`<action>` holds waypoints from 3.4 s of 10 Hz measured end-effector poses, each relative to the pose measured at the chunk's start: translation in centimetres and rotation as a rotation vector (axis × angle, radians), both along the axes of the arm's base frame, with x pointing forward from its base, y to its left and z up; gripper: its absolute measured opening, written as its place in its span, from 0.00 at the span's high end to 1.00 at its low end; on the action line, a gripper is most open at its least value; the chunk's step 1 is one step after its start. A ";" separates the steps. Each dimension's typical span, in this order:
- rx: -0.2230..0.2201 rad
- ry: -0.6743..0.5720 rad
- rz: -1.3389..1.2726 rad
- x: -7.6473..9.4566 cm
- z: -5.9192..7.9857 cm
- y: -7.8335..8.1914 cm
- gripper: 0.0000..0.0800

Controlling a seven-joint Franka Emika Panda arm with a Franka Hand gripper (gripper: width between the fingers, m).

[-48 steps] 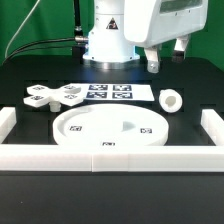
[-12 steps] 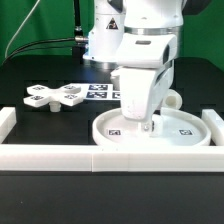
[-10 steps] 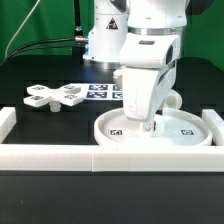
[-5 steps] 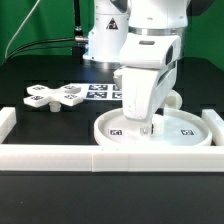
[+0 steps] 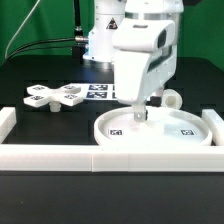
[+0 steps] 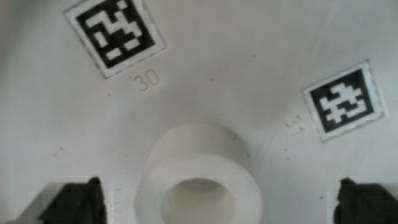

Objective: Assemble round table

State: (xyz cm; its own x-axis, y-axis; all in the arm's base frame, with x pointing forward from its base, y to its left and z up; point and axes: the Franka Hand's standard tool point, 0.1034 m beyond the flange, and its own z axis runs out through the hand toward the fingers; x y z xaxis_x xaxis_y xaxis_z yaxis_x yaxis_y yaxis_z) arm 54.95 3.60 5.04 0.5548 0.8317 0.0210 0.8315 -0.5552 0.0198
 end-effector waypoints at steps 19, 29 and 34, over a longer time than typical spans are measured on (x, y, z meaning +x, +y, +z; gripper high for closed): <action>0.086 0.064 -1.206 -5.1 -0.1 5.4 0.19; -0.200 0.566 -1.152 -7.4 -1.1 4.6 0.19; -0.309 0.875 -1.081 -8.1 -1.8 5.2 0.19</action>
Offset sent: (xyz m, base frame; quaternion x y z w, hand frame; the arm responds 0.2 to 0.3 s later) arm 0.0000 0.0000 0.0000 0.0000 0.0000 0.0000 1.0000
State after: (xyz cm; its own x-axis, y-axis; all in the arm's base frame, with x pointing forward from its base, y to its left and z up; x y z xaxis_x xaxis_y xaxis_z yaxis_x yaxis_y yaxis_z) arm 46.89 8.79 3.28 0.6482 -0.0944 -0.7556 -0.1846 -0.9822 -0.0357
